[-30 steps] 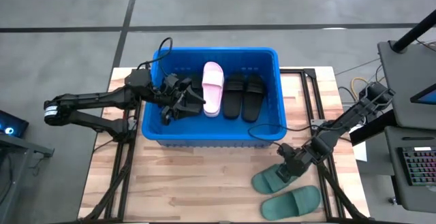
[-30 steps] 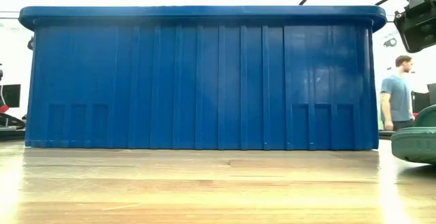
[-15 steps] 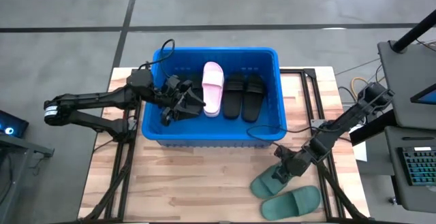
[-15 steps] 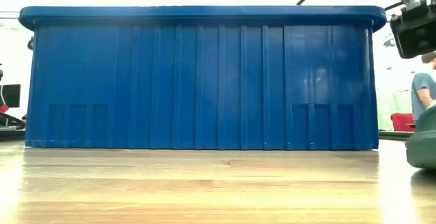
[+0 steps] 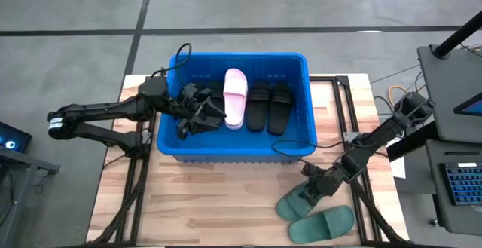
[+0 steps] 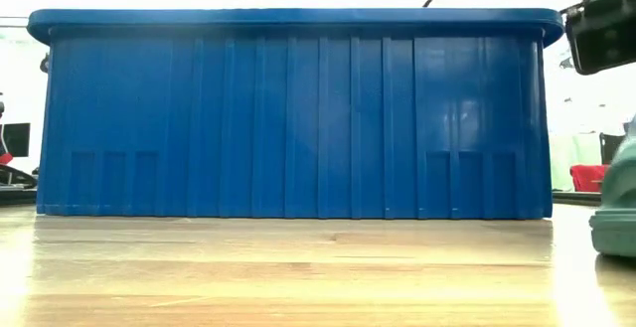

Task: Pick and place slides into bin
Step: Put the top green slide into the blue bin

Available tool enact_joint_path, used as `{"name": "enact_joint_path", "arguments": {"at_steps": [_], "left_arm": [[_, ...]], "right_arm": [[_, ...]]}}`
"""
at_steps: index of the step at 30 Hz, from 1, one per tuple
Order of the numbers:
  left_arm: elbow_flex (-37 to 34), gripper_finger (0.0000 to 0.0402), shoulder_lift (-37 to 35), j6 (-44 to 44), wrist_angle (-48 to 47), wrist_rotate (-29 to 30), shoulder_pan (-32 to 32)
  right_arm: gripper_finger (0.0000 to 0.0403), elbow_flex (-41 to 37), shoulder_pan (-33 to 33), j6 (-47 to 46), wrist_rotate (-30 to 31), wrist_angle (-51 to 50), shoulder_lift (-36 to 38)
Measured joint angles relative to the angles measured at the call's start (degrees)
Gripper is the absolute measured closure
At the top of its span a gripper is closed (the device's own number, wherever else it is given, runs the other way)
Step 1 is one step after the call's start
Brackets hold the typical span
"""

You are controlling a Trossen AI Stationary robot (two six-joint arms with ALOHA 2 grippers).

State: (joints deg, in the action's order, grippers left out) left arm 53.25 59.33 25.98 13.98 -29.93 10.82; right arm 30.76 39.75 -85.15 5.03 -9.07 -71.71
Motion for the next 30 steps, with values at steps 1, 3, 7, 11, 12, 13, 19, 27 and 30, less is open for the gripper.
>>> {"name": "enact_joint_path", "arguments": {"at_steps": [1, 3, 7, 11, 12, 13, 19, 27, 30], "left_arm": [[0.0, 0.0157, -0.3, -0.4, 0.0, 0.0, 0.1], [0.0, 0.0157, -0.8, -1.4, 0.0, 0.0, 0.1], [0.0, 0.0157, -2.2, -2.9, 0.0, 0.1, 0.1], [0.0, 0.0157, -3.6, -2.9, 0.1, 0.2, 0.4], [0.1, 0.0157, -3.9, -2.8, 0.1, 0.2, 0.4], [0.1, 0.0157, -4.2, -2.8, 0.0, 0.2, 0.4], [0.1, 0.0157, -6.0, -2.8, 0.0, 0.2, 0.4], [0.1, 0.0157, -9.8, -5.7, 0.0, 3.9, 0.5], [0.3, 0.0157, -11.7, -10.1, 0.0, 6.5, 0.5]], "right_arm": [[0.0388, 0.4, 0.0, 0.2, 0.5, 0.7, 0.1], [0.0389, 1.5, 0.0, 1.4, 2.0, 1.8, 0.6], [0.039, 5.3, 0.0, 5.8, 5.7, 2.4, 1.6], [0.039, 10.5, 0.0, 10.6, 7.4, 2.3, 1.7], [0.039, 12.0, 0.0, 11.7, 7.5, 2.3, 1.8], [0.0391, 13.5, 0.0, 13.0, 7.7, 2.3, 1.8], [0.0391, 23.8, -0.1, 26.2, 16.7, 2.2, 1.8], [0.0391, 36.1, -4.3, 38.4, 40.9, -0.9, 1.6], [0.0391, 40.0, -7.8, 39.1, 41.1, -4.3, 1.6]]}}
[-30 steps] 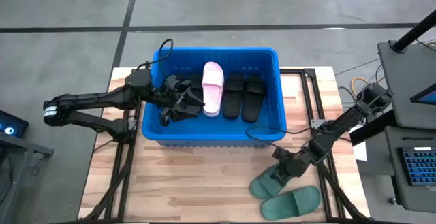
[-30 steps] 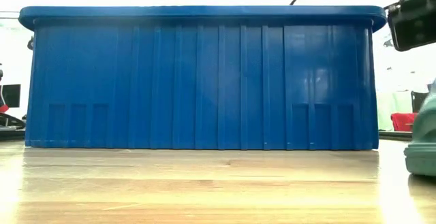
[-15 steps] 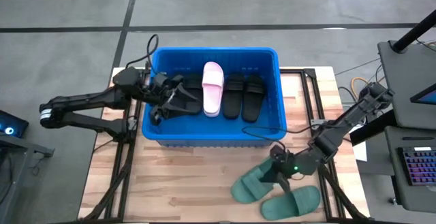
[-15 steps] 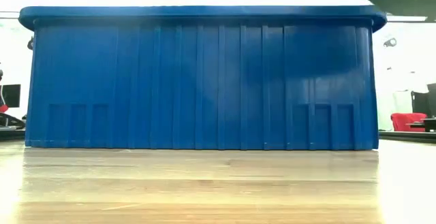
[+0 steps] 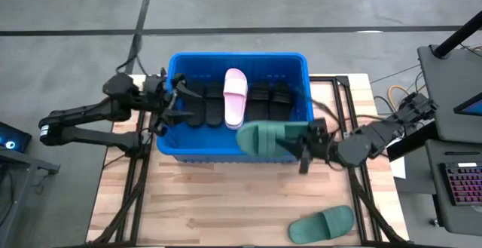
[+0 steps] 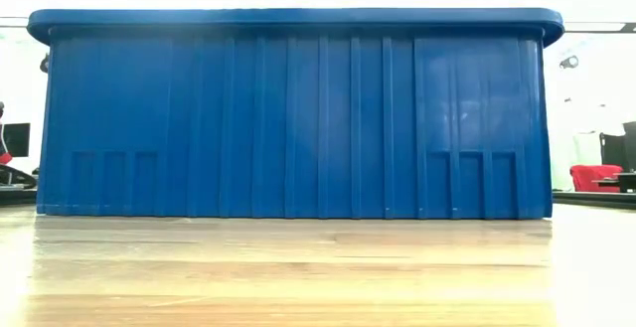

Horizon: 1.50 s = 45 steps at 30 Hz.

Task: Pick and place slides into bin
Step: Put the top green slide into the blue bin

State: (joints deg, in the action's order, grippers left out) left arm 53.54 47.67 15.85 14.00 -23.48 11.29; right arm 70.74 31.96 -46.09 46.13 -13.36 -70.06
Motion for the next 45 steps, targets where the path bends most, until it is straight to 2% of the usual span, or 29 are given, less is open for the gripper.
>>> {"name": "enact_joint_path", "arguments": {"at_steps": [3, 6, 9, 12, 17, 25, 28, 33, 38, 45], "left_arm": [[0.5, 0.0157, -1.9, -5.3, -1.4, 3.6, 0.0], [2.4, 0.0157, -3.9, -11.6, -9.7, 10.6, 0.0], [4.3, 0.0157, -5.1, -13.5, -19.7, 16.4, 0.0], [5.2, 0.0157, -5.8, -13.6, -24.8, 19.2, 0.0], [5.4, 0.0157, -7.0, -17.6, -25.4, 25.6, 0.0], [5.3, 0.0157, -7.3, -27.3, -25.1, 48.9, 0.0], [5.3, 0.0157, -6.8, -28.8, -25.2, 54.5, 0.0], [5.2, 0.0157, -6.5, -28.8, -25.4, 57.9, -0.1], [5.2, 0.0157, -6.5, -29.3, -25.5, 63.9, 0.0], [5.1, 0.0157, -6.2, -37.5, -25.4, 66.2, 0.0]], "right_arm": [[0.0391, 2.6, -3.7, -0.4, 0.0, -2.1, -0.3], [0.0392, 3.7, -7.8, -1.7, -1.8, -3.6, -0.3], [0.0392, 3.8, -12.8, -5.3, -9.2, -5.4, -0.2], [0.0392, 3.7, -18.0, -8.3, -17.7, -7.7, -0.7], [0.0392, 3.7, -26.0, -9.0, -26.0, -11.4, -1.4], [0.0392, 2.8, -38.0, -9.7, -36.4, -15.6, -1.4], [0.0392, 1.1, -40.2, -11.5, -38.9, -15.1, -1.4], [0.0392, -1.8, -41.0, -16.5, -42.2, -14.7, -1.7], [0.0392, -2.2, -40.7, -20.2, -45.1, -13.2, -4.9], [0.0392, -0.3, -40.5, -24.5, -48.1, -10.0, -12.6]]}}
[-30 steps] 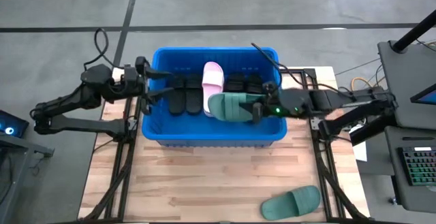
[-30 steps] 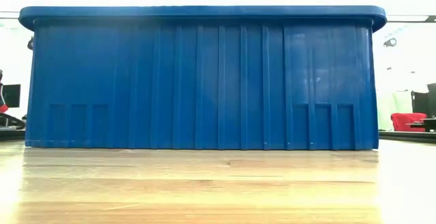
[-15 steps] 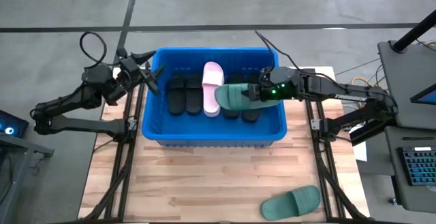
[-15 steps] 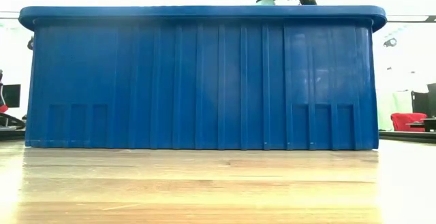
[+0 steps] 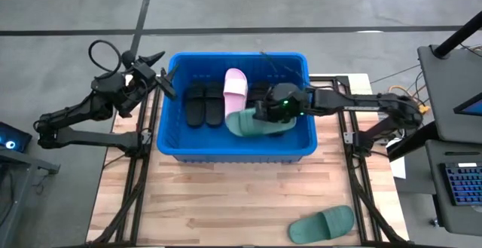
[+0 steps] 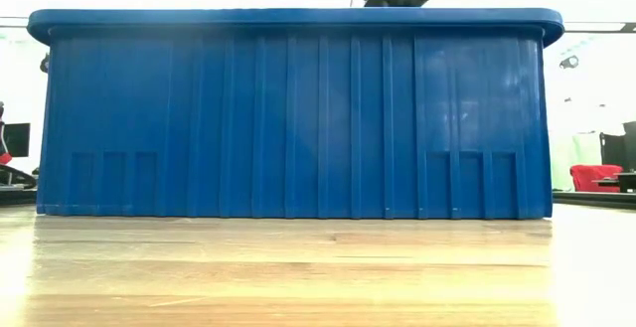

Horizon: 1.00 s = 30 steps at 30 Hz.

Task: Pick and place slides into bin
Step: Put the top green slide into the blue bin

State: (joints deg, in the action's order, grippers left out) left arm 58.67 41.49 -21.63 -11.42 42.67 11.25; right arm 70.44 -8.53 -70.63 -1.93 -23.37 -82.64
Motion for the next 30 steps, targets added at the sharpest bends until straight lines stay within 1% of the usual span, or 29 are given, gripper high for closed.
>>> {"name": "enact_joint_path", "arguments": {"at_steps": [3, 7, 12, 14, 17, 21, 27, 30], "left_arm": [[0.0, 0.0157, -0.1, -3.1, 0.0, 0.1, 0.0], [0.0, 0.0157, -0.3, -5.9, 0.0, 0.5, 0.0], [0.0, 0.0157, -0.9, -6.8, 0.2, 0.9, 0.0], [0.0, 0.0157, -1.4, -8.7, 0.1, 1.0, 0.0], [0.0, 0.0157, -1.8, -9.7, 0.3, 1.2, 0.0], [0.0, 0.0157, -2.2, -10.5, 0.2, 1.2, 0.0], [-0.2, 0.0157, -3.1, -10.7, -0.1, 1.2, 0.0], [-0.2, 0.0157, -4.3, -10.7, 0.0, 1.2, 0.0]], "right_arm": [[0.0392, 0.4, 0.1, -2.8, -2.5, -0.2, -3.2], [0.0392, 0.4, 0.4, -5.6, -4.2, -0.7, -5.5], [0.0392, 0.4, 0.4, -7.9, -6.0, -8.4, -6.3], [0.0392, 0.3, 0.4, -8.0, -6.0, -12.1, -6.0], [0.0392, 0.3, 0.2, -8.0, -5.9, -15.0, -5.5], [0.0392, 0.3, 0.3, -9.8, -5.9, -15.2, -5.7], [0.0392, 0.2, 0.3, -14.1, -5.5, -14.6, -8.1], [0.0392, 0.1, -0.1, -14.9, -5.6, -11.2, -9.6]]}}
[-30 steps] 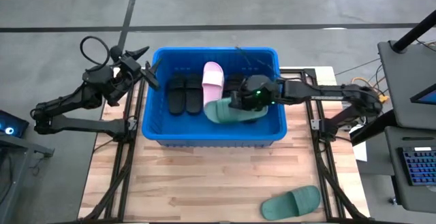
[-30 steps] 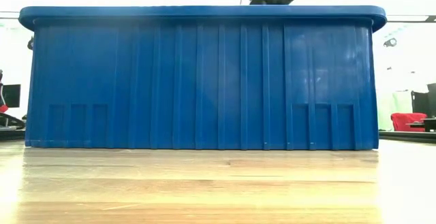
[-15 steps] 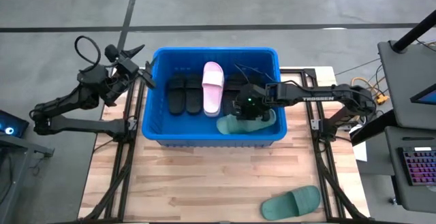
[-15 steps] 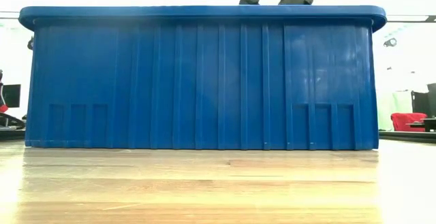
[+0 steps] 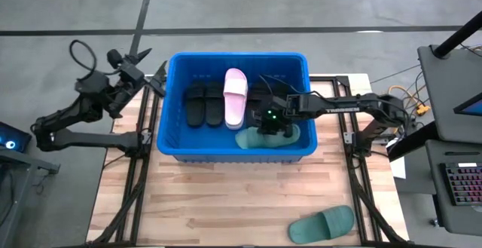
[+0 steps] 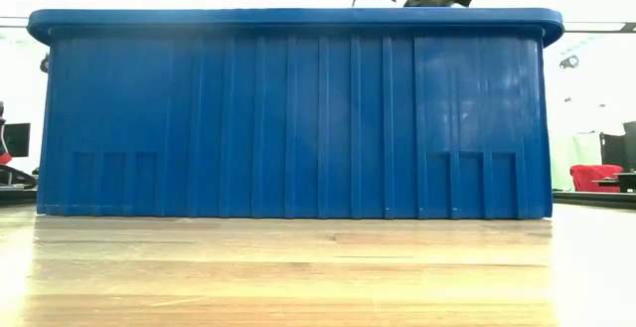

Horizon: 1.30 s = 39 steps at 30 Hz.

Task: Pick and place slides into bin
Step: Put the top green slide into the blue bin

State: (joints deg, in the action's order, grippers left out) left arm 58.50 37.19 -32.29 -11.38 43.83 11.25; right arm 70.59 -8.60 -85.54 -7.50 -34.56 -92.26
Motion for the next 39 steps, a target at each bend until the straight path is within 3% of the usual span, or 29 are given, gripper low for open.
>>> {"name": "enact_joint_path", "arguments": {"at_steps": [5, 15, 30, 39], "left_arm": [[-0.3, 0.0157, -1.8, 0.0, 0.0, 0.0, 0.0], [-0.8, 0.0157, -5.0, 0.1, -0.1, 0.3, 0.0], [-0.8, 0.0157, -5.0, 0.1, -0.1, 0.4, 0.0], [-0.8, 0.0157, -4.6, 0.1, -0.2, 0.4, 0.0]], "right_arm": [[0.0392, 0.6, -0.4, -1.7, -0.3, 5.7, -2.1], [0.0392, -1.6, -0.1, -1.3, -2.1, 2.1, -2.6], [0.0392, -13.8, -0.8, -6.6, -2.6, 25.0, -2.7], [0.0388, -17.7, -1.1, -6.4, -1.9, 26.5, -2.6]]}}
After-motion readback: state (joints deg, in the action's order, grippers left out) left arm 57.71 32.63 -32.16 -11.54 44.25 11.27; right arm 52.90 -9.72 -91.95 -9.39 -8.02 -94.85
